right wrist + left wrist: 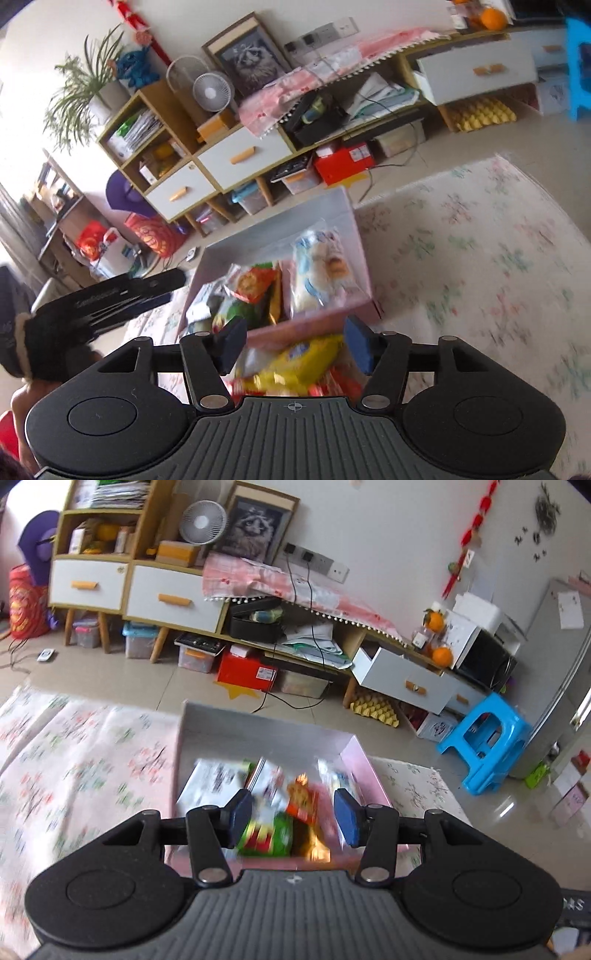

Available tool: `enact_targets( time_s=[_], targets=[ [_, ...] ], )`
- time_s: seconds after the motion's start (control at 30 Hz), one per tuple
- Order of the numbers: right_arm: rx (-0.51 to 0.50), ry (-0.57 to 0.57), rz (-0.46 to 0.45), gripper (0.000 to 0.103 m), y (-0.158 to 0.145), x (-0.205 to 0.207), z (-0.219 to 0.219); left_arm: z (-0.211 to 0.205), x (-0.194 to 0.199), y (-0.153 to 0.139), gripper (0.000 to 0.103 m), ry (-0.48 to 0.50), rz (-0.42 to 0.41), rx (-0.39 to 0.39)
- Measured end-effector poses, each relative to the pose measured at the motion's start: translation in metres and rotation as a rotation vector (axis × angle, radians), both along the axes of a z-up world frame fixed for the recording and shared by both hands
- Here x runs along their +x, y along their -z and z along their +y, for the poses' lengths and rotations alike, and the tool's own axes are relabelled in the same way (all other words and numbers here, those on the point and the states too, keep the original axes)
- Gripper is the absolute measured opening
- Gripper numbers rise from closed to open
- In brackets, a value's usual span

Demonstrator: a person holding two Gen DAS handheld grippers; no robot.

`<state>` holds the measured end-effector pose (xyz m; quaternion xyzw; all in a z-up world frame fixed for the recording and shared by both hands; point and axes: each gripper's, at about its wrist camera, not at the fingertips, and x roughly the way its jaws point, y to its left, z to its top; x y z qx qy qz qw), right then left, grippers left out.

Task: Organize snacks
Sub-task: 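Move both grippers back toward the snacks beside the box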

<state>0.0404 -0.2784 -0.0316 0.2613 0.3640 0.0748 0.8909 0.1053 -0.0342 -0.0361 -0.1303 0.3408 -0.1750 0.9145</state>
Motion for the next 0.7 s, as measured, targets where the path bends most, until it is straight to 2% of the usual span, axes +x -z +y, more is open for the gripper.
enact_targets(
  time_s=[0.1,0.13,0.2,0.3,0.47,0.57,0.7],
  targets=[
    [0.016,0.017,0.038,0.061,0.008,-0.02,-0.006,0.009,-0.029,0.006,0.052,-0.021,0.028,0.023],
    [0.019,0.02,0.048,0.065,0.011,-0.026,-0.007,0.01,-0.039,0.01,0.056,-0.027,0.043,0.038],
    [0.01,0.048,0.081,0.073,0.019,-0.04,-0.009,0.01,-0.058,0.021,0.061,-0.021,0.076,0.092],
    [-0.011,0.093,0.139,0.073,0.033,-0.068,-0.017,0.025,-0.084,0.038,0.062,-0.045,0.122,0.176],
    [-0.038,0.166,0.173,0.073,0.045,-0.099,-0.028,0.057,-0.104,0.05,0.067,-0.138,0.166,0.134],
    [-0.077,0.117,0.173,0.073,0.051,-0.105,-0.017,0.056,-0.11,0.06,0.067,-0.128,0.199,0.118],
    [-0.184,0.008,0.124,0.073,0.049,-0.112,0.008,0.049,-0.109,0.061,0.067,-0.133,0.188,0.124]
  ],
)
